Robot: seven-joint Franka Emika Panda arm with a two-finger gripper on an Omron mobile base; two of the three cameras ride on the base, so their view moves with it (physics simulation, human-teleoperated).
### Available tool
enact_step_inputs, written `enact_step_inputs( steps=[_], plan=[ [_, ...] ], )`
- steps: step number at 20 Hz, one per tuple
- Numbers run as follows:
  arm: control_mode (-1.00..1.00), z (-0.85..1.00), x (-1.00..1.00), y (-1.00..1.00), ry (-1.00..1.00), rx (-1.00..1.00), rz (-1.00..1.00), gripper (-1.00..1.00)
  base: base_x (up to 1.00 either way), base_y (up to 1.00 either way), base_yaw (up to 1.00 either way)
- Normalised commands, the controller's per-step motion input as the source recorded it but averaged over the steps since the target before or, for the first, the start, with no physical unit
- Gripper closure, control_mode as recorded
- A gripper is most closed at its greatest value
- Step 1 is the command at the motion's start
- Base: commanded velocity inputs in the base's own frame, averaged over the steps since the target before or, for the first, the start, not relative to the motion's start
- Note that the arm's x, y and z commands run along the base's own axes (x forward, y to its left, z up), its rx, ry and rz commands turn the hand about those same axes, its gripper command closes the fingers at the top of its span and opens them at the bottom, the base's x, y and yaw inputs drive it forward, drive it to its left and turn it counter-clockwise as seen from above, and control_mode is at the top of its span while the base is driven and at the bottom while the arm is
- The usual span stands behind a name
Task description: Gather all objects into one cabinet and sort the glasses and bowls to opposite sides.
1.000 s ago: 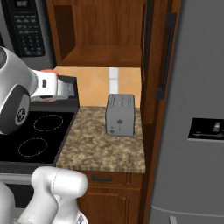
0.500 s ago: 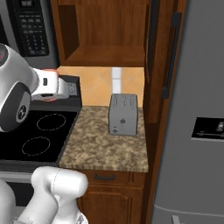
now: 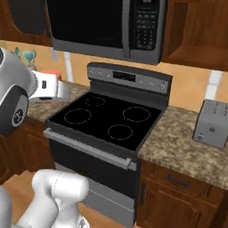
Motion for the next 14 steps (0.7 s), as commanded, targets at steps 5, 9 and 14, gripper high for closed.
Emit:
enact_step_inputs(
  steps=[5, 9, 14],
  plan=[
    [1.00, 0.00, 0.00, 0.00, 0.00, 0.00, 0.00, 1.00, -0.30, 0.31, 1.00],
    [1.00, 0.00, 0.00, 0.00, 0.00, 0.00, 0.00, 1.00, 0.00, 0.38, 0.87],
    [1.00, 0.00, 0.00, 0.00, 0.00, 0.00, 0.00, 1.00, 0.16, 0.70, 0.30]
  ],
)
